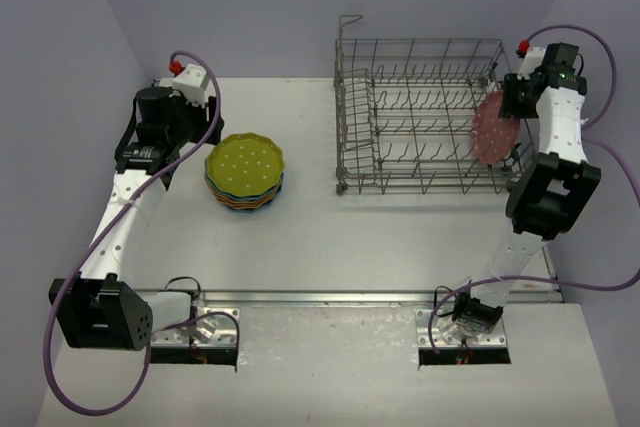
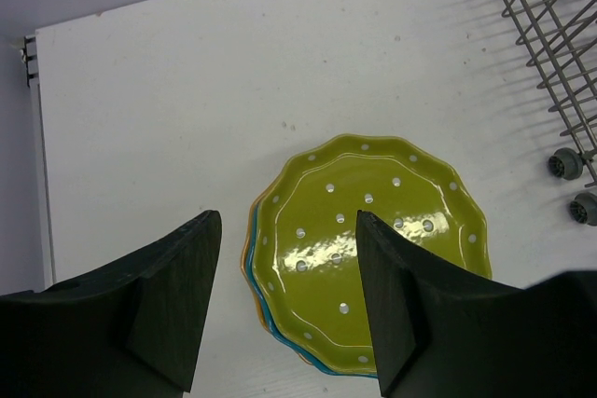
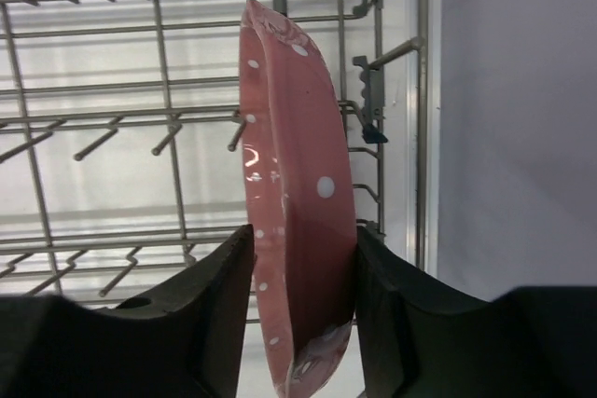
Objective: Unload the plates from the dish rack
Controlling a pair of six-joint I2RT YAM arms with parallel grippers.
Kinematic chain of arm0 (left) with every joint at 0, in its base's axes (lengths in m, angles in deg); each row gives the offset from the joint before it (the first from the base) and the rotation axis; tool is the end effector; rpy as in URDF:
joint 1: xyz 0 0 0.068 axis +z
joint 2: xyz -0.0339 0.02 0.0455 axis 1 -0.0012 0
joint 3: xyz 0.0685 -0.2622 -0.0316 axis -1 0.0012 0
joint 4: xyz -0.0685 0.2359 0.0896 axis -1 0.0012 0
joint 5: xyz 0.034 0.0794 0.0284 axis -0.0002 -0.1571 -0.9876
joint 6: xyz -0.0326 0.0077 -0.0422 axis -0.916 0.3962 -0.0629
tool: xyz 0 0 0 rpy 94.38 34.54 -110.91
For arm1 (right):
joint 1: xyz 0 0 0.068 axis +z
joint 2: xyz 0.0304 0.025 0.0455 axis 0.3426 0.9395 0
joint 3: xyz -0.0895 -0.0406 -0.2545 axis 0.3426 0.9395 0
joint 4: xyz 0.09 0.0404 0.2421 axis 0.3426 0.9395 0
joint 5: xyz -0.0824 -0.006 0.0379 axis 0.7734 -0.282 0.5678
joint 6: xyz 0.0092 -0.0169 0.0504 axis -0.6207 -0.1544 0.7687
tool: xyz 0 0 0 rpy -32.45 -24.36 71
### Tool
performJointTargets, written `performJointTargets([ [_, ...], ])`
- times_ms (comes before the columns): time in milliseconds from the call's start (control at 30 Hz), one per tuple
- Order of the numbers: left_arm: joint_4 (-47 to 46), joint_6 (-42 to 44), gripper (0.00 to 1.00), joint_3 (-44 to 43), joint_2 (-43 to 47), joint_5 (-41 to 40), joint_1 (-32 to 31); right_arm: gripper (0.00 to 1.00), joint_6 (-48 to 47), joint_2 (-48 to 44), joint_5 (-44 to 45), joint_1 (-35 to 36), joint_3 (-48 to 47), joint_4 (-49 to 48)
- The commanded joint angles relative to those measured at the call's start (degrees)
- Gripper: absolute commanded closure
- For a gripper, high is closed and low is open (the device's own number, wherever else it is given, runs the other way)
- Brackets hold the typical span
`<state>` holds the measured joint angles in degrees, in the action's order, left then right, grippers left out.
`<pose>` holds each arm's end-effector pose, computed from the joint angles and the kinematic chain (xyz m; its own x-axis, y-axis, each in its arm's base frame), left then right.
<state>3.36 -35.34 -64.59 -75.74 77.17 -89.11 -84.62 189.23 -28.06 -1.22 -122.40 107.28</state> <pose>0.2734 -0.0027 0.3586 -0.3591 0.1949 -0.9127 0.2351 0.9653 0.1136 0.4224 -0.1595 0.3005 -0.7395 0.1511 -0.6560 0.1917 0.9814 0.0099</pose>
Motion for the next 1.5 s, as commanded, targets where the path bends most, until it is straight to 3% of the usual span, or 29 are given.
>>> performJointTargets([
  [0, -2.67, -0.79, 0.43, -0.09, 0.95, 1.17, -0.2, 0.57, 1.66, -4.3, -7.51, 1.85, 2.0, 0.46],
  [600, -0.29, -3.32, 0.43, -3.52, -0.29, 1.55, -1.09, 0.6, 2.83, -0.33, 0.14, 2.71, 7.92, -6.27],
  [700, 0.08, -4.14, 0.43, -4.42, -0.49, 1.55, -2.01, 0.67, 2.81, -1.07, 0.91, 2.64, 8.51, -6.81],
  [867, 0.33, -5.5, 0.43, -4.42, -0.57, 1.38, -2.75, 0.93, 3.06, -4.52, 1.74, 2.71, 8.71, -7.15],
  [967, 0.53, -5.88, 0.42, -4.81, -0.57, 1.28, -2.93, 1.0, 3.21, -6.87, 2.08, 2.71, 7.55, -7.23],
  [1467, 3.17, -8.87, 0.37, -7.99, -1.09, 3.99, -3.02, 1.0, 6.34, -18.93, -6.62, 2.54, -4.15, -5.83],
])
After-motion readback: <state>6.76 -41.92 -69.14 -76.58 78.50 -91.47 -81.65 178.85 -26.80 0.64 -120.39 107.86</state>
